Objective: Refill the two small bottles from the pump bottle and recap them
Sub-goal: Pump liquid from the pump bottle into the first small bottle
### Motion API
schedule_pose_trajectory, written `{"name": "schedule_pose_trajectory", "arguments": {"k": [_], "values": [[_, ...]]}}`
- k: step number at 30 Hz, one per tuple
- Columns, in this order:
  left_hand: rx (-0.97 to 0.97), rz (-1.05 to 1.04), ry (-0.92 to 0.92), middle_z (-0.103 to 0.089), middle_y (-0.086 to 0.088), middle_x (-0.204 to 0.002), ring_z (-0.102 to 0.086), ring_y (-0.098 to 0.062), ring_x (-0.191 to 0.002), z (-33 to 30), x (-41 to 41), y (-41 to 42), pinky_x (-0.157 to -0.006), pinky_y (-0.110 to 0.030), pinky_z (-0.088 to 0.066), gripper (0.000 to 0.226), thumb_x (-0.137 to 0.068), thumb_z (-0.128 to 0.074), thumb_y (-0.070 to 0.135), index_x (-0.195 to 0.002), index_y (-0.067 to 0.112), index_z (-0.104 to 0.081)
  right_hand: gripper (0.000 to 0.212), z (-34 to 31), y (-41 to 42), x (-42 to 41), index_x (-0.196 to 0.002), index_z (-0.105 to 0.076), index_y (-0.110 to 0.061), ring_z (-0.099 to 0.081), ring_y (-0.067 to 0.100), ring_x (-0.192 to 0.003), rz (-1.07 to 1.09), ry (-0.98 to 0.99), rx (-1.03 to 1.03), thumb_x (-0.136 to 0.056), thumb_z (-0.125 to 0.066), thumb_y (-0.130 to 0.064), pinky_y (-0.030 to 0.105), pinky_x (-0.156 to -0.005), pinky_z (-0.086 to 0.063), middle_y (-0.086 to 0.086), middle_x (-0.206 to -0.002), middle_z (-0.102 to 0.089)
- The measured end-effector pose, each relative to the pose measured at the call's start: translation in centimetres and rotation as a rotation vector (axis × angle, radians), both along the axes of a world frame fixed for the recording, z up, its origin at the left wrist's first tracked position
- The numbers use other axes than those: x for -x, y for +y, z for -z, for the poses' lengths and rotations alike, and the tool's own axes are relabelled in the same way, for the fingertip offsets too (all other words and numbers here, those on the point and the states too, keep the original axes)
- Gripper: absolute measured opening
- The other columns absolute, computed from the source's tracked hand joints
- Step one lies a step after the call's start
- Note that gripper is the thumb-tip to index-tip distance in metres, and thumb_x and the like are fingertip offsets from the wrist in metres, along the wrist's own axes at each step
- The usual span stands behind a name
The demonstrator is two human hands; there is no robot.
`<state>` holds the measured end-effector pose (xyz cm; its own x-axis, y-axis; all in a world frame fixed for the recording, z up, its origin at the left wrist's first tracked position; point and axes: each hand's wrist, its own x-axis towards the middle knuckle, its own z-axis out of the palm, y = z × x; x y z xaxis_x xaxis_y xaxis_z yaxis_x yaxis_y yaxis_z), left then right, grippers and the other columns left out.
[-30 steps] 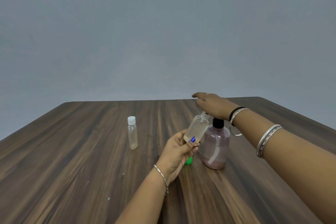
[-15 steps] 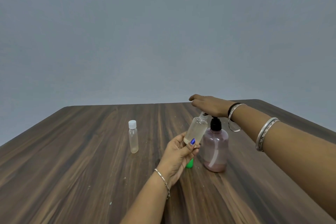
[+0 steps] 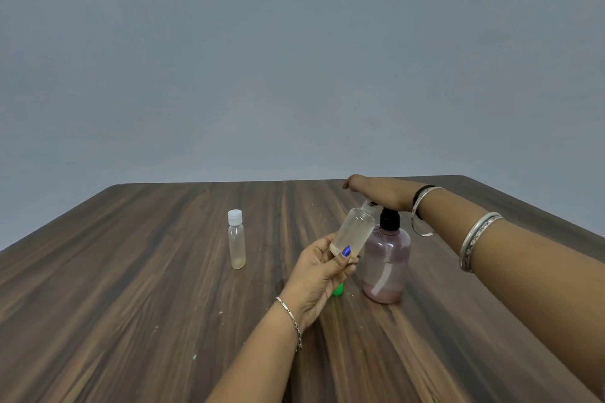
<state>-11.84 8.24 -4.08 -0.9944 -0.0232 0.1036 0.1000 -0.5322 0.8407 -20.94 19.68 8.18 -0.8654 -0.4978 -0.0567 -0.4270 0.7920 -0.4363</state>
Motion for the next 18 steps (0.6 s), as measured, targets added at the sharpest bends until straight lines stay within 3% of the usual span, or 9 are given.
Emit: {"name": "schedule_pose_trajectory", "arguments": {"k": [6,10,13,18], "values": [[-0.009,0.014,-0.001,-0.066,-0.013,-0.098,-0.066,-0.015,-0.079,-0.06,0.08,0.05,-0.070,-0.021,-0.056,0.036,-0.084,-0.053,-0.008,-0.116,0.007,-0.053,0.045,-0.78,0.05,0.01,-0.131,-0.042,-0.010,-0.041,0.035,-0.127,-0.003,0.018,-0.009,-0.099,-0.023,-0.036,0.040,-0.102,-0.036,0.017,-0.141,-0.042],[-0.011,0.013,0.003,-0.067,-0.013,-0.097,-0.066,-0.015,-0.078,-0.09,0.10,0.04,-0.069,-0.021,-0.056,0.035,-0.084,-0.053,-0.008,-0.114,0.008,-0.054,0.046,-1.12,-0.18,-0.12,-0.132,-0.041,-0.008,-0.041,0.037,-0.126,-0.010,0.030,-0.036,-0.100,-0.021,-0.035,0.037,-0.087,-0.041,0.018,-0.141,-0.041],[-0.007,0.014,-0.002,-0.067,-0.012,-0.097,-0.067,-0.015,-0.077,-0.05,0.07,0.06,-0.069,-0.021,-0.056,0.034,-0.084,-0.053,-0.009,-0.113,0.008,-0.055,0.045,-0.84,-0.10,-0.07,-0.130,-0.042,-0.006,-0.043,0.036,-0.124,-0.010,0.046,-0.030,-0.100,-0.022,-0.033,0.040,-0.100,-0.037,0.019,-0.138,-0.044],[-0.003,0.006,0.001,-0.066,-0.014,-0.100,-0.068,-0.014,-0.076,0.03,0.22,-0.10,-0.069,-0.021,-0.056,0.037,-0.084,-0.053,-0.008,-0.118,0.006,-0.053,0.044,-0.51,-0.26,-0.20,-0.129,-0.045,-0.006,-0.046,0.033,-0.122,0.000,0.067,-0.031,-0.100,-0.023,-0.032,0.038,-0.102,-0.034,0.016,-0.135,-0.049]]}}
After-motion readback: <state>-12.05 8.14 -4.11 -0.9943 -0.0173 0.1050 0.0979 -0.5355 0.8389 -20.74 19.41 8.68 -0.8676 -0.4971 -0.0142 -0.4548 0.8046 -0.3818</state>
